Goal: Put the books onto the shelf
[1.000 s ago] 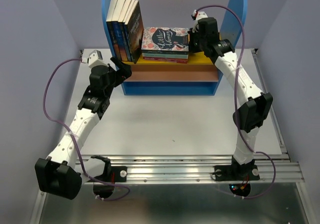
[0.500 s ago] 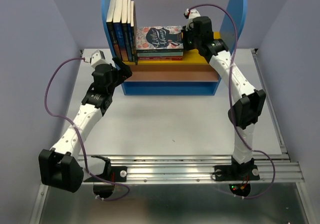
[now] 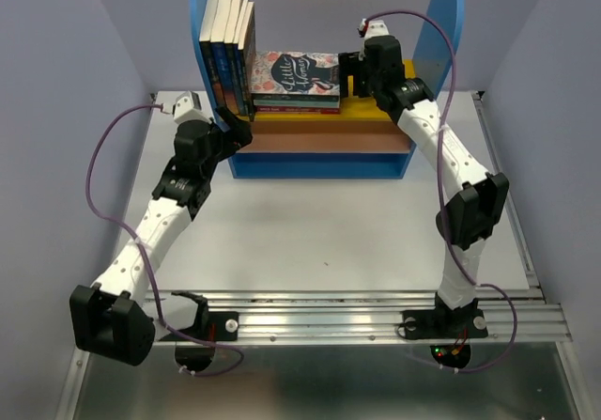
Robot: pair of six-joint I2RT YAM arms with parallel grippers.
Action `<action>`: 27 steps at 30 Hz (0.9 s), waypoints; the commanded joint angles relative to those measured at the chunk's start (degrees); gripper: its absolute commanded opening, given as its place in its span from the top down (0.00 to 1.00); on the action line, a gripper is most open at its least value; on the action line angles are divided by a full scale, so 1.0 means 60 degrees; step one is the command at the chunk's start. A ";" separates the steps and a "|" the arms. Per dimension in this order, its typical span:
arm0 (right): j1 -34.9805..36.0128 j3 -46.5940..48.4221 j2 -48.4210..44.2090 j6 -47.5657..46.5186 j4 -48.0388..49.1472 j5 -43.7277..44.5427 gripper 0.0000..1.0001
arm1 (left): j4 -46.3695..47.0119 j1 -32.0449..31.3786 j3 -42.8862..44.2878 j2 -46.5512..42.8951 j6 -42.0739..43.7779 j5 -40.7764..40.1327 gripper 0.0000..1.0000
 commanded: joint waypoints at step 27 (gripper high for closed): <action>0.0668 -0.7126 -0.9056 0.2861 -0.0731 0.0316 0.00 | -0.7171 -0.0166 0.2283 -0.4383 -0.1498 -0.2647 0.01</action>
